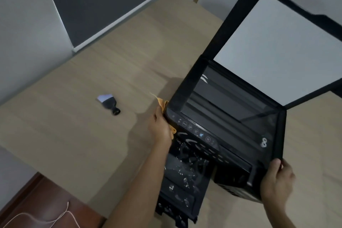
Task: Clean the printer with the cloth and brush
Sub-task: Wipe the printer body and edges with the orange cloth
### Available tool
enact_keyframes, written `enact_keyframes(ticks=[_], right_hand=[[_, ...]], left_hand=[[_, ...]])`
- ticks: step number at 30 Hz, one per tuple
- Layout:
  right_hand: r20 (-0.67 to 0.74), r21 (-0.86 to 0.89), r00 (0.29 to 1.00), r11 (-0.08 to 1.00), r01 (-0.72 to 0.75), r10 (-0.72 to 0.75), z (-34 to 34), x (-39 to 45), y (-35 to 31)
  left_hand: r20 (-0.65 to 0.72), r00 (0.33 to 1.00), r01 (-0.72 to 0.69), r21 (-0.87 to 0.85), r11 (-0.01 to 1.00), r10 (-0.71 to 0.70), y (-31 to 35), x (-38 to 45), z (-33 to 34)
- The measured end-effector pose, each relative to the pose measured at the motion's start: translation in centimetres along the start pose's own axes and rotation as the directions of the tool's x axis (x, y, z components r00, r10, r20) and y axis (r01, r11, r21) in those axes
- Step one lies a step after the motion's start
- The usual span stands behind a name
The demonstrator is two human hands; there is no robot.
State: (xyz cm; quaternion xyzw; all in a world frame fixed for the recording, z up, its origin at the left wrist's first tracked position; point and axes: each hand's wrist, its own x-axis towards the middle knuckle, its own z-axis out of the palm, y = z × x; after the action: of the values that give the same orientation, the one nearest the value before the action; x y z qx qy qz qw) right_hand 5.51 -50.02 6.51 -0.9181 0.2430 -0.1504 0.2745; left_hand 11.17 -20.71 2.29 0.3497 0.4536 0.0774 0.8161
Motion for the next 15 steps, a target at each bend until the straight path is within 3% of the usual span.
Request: enact_keyframes(ticks=[6, 11, 13, 15], right_hand=[[0.021, 0.062, 1.000, 0.998, 0.018, -0.019, -0.3, 0.1, 0.3], [0.026, 0.110, 0.999, 0.994, 0.017, -0.020, -0.5, 0.0, 0.5], [0.028, 0.113, 0.999, 0.993, 0.024, -0.027, -0.6, -0.1, 0.3], [0.028, 0.117, 0.999, 0.992, 0.040, -0.044, -0.6, -0.1, 0.3]], left_hand=[[-0.183, 0.983, -0.005, -0.215, 0.977, -0.036, -5.4, -5.3, 3.4], [-0.018, 0.975, 0.217, -0.164, 0.962, -0.223, -10.7, -13.4, 6.1], [0.010, 0.994, 0.108, -0.128, 0.986, -0.107, -12.7, -15.7, 6.6], [-0.012, 0.982, -0.191, -0.069, 0.979, 0.191, -13.2, -15.9, 7.1]])
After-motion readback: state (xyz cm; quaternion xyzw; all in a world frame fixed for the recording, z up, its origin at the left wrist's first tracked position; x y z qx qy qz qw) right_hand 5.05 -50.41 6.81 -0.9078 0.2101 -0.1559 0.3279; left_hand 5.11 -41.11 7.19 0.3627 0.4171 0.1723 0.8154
